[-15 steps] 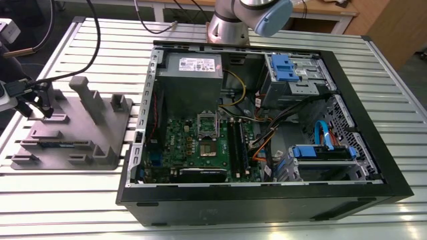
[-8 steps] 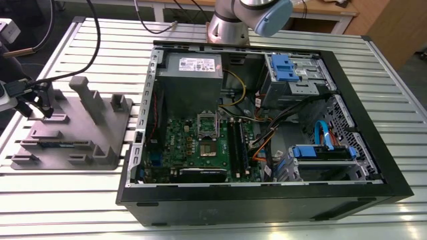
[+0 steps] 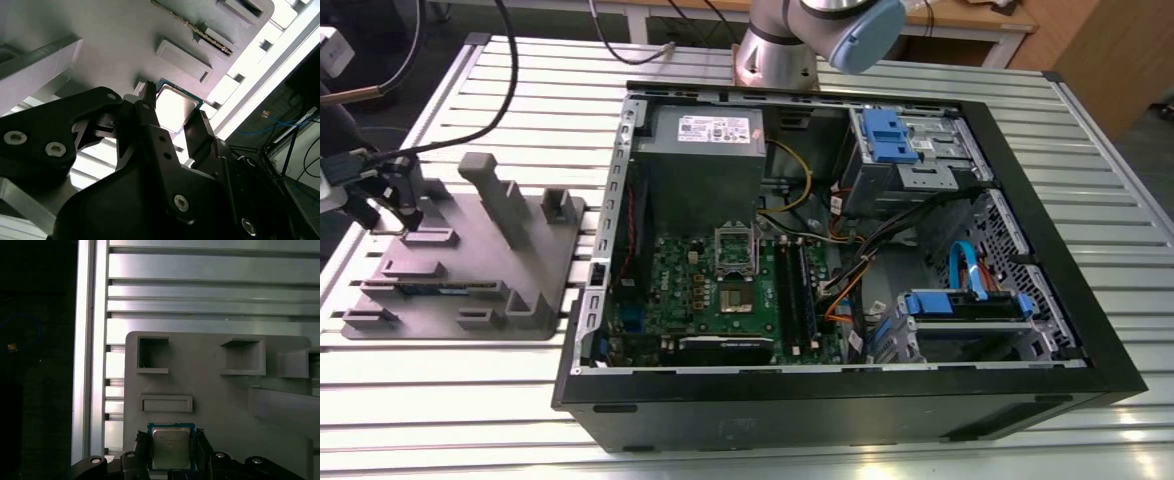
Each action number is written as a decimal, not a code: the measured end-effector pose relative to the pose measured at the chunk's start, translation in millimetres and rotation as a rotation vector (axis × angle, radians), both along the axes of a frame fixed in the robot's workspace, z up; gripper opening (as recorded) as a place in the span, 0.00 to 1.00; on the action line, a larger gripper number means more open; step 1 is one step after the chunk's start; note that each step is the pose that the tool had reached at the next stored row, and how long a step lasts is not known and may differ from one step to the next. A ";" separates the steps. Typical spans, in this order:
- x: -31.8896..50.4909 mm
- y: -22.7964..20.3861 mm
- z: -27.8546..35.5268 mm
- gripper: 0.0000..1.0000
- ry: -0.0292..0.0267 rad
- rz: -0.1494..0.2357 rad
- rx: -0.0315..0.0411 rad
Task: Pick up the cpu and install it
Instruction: 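Pick up the cpu and move it towards the insertion slot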
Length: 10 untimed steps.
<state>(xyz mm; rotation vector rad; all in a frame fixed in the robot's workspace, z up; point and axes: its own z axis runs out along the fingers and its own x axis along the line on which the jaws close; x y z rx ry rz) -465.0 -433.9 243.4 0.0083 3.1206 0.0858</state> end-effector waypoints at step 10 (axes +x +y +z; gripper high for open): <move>0.1 0.0 27.7 0.47 -0.0001 0.000 0.0001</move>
